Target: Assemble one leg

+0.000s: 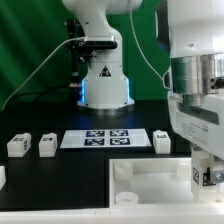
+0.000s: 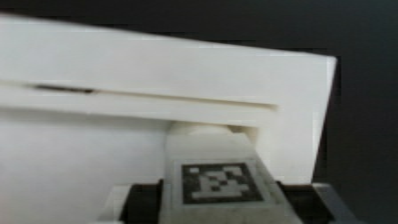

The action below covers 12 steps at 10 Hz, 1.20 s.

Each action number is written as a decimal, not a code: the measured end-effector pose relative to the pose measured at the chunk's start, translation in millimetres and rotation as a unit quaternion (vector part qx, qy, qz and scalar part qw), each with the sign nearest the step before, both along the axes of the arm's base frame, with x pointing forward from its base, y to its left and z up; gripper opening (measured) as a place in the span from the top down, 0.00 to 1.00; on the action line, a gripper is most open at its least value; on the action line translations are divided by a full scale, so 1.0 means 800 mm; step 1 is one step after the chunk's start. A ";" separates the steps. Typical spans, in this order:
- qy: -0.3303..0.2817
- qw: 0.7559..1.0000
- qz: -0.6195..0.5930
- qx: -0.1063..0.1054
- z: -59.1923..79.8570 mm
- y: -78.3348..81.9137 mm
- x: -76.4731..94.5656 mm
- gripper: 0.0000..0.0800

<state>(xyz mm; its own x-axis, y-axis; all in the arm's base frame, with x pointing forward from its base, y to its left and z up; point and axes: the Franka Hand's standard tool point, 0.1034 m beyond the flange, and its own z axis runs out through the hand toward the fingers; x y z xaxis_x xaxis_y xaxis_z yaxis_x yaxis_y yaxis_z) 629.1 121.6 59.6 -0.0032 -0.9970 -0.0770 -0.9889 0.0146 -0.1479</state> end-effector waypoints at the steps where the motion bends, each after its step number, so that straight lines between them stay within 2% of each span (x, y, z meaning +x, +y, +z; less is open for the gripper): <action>1: 0.001 0.998 -0.068 0.017 0.000 0.000 0.001 0.64; 3: 0.006 0.987 -0.156 0.033 -0.001 0.000 0.002 0.63; 7: 0.008 0.983 -0.180 0.032 -0.002 -0.005 0.001 0.63; 8: 0.008 0.983 -0.180 0.032 -0.002 -0.005 0.001 0.34; 9: 0.008 0.983 -0.180 0.032 -0.002 -0.005 0.001 0.34; 10: 0.008 0.983 -0.180 0.032 -0.002 -0.005 0.000 0.22; 12: -0.015 0.985 -0.171 0.035 0.007 0.000 -0.005 0.20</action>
Offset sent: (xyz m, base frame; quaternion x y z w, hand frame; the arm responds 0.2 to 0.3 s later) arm 0.0066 0.0049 -0.0010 0.0134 -0.0069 0.2070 0.9782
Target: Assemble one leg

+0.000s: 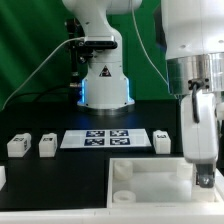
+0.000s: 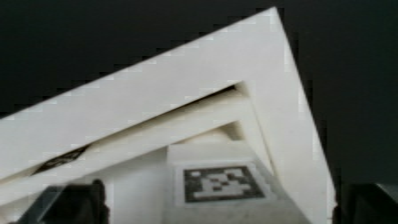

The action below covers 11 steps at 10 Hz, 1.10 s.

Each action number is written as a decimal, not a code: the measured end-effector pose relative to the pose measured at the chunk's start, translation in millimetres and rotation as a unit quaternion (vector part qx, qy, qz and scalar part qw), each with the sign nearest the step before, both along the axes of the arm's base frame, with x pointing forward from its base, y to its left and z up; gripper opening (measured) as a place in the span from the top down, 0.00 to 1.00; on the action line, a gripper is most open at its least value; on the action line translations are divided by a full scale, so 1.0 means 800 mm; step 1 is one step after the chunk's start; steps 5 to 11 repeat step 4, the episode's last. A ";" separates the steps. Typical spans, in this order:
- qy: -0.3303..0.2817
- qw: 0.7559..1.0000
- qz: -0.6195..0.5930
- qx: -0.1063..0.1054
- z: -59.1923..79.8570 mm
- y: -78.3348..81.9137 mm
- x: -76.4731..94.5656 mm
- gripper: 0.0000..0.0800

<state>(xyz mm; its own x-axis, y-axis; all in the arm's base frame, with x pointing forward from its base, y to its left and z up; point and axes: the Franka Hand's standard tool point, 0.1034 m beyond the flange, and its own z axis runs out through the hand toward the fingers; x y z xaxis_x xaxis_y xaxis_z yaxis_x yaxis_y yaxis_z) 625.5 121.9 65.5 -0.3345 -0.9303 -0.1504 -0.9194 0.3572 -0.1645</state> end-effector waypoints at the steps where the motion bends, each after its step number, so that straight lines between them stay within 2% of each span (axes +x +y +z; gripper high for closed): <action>1: -0.010 1.000 0.000 0.003 0.008 0.002 -0.005 0.19; 3: -0.019 1.000 0.003 0.008 0.023 0.010 -0.009 0.19; 11: -0.018 1.000 0.007 0.008 0.023 0.015 -0.010 0.19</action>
Offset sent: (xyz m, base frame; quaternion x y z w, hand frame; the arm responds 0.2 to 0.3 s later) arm -0.0104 0.0117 0.0125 -0.0021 0.0143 -0.0132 0.9998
